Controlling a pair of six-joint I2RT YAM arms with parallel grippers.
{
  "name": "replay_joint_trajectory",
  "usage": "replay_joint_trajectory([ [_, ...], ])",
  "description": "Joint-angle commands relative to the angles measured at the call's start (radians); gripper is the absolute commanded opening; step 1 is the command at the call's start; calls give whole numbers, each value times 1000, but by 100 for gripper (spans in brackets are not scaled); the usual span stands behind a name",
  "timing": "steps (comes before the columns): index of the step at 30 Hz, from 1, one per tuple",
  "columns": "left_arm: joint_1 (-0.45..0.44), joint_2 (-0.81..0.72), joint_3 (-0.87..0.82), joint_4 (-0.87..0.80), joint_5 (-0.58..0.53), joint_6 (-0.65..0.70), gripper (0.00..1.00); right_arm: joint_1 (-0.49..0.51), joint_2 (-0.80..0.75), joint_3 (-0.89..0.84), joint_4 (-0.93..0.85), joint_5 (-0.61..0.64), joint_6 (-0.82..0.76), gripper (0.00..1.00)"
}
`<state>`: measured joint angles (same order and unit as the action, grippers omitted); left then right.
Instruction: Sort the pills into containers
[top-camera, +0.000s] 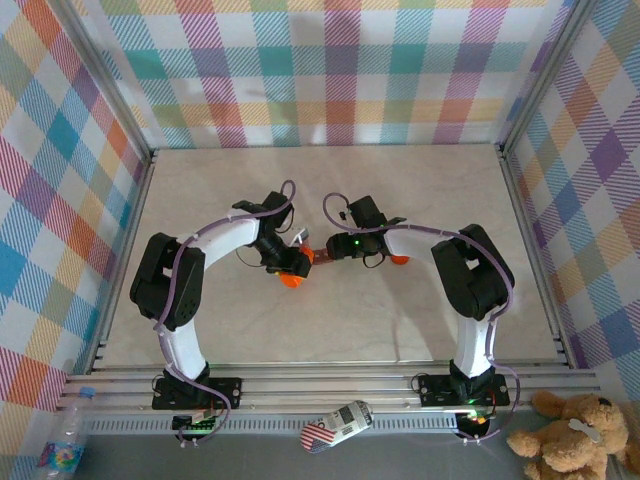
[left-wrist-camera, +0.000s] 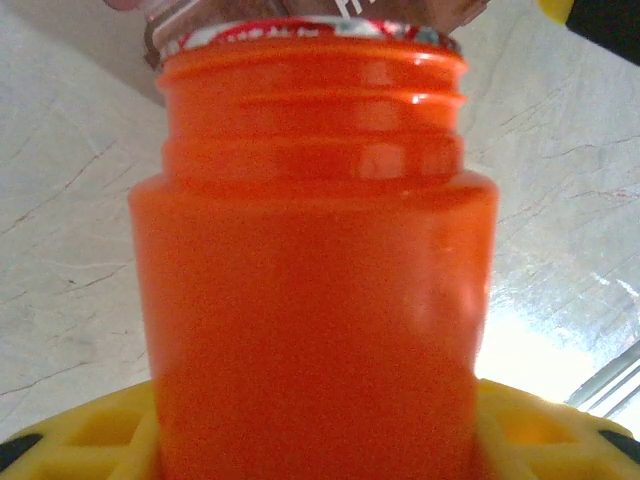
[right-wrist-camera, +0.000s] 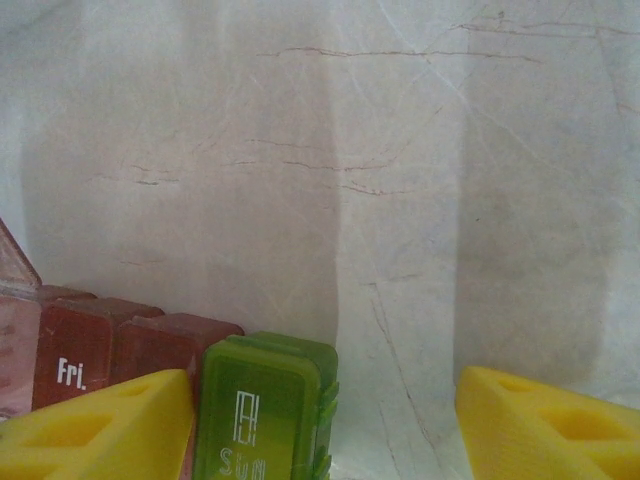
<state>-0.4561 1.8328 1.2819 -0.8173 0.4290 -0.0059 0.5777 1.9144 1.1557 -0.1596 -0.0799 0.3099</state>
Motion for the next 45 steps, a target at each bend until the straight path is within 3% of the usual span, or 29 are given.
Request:
replay_joint_trajectory([
  [1, 16, 19, 36, -63, 14, 17, 0, 10, 40, -11, -27, -4, 9, 70],
  [45, 30, 159, 218, -286, -46, 83, 0, 10, 31, -17, -29, -1, 15, 70],
])
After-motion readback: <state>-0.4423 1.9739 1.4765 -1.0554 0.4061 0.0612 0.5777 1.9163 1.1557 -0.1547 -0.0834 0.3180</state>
